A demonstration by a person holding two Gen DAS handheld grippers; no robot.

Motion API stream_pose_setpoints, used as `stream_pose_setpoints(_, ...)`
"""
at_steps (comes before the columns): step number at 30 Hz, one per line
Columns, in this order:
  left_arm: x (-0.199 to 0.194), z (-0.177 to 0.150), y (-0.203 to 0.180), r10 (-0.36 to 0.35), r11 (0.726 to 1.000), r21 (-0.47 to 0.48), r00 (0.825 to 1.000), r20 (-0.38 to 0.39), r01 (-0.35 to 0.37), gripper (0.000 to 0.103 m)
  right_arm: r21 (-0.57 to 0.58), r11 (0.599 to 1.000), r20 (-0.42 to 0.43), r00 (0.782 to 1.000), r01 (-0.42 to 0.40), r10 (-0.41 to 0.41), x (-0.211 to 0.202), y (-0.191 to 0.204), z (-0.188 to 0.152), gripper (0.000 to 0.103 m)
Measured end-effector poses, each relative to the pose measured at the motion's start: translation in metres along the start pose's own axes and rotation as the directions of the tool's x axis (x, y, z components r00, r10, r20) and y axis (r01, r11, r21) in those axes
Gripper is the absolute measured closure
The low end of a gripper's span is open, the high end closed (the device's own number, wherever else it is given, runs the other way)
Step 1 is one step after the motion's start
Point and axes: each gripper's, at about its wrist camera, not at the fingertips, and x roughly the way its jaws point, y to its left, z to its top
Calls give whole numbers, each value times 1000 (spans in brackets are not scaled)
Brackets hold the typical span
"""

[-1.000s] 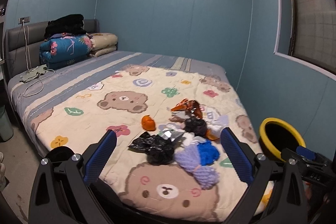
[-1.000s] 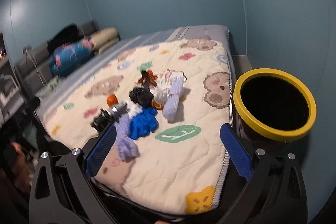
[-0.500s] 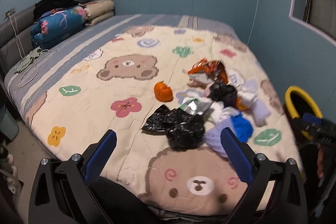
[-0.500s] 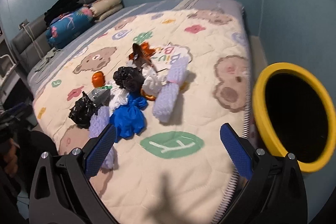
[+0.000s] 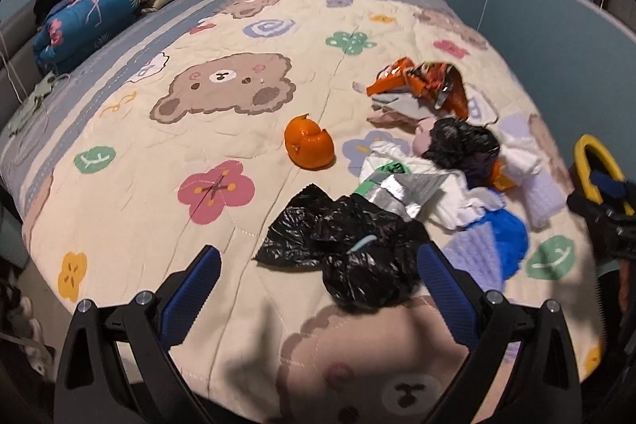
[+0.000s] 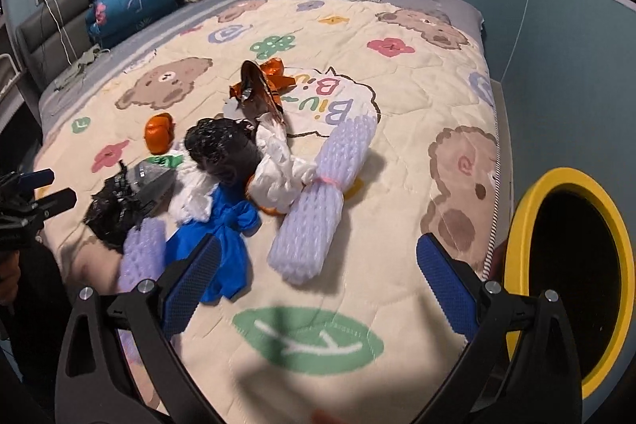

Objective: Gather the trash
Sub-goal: 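Grasp the black plastic bag with the left tool while the right tool grasps the lavender foam net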

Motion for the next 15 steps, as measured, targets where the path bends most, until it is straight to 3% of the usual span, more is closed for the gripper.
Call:
stream_pose_setpoints(6,27,-5,3,17,1000,-16,998,-68,-18,7,3,1000,-60,998,20,-20,29,-2,10,10)
stream_pose_setpoints(8,35,-3,5,8,1000,-29,997,-82,-11,7,6,1000,-74,997,24,-24,37,-4,12,18)
stream_pose_setpoints(13,48,-2,1,9,1000,6,997,-71,-8,7,5,1000,-100,995,14,-13,51,-4,11,25)
stream_pose_setpoints(15,54,-3,2,-17,1000,-7,997,-74,17,14,-4,1000,-113,994,10,-10,56,-3,9,30)
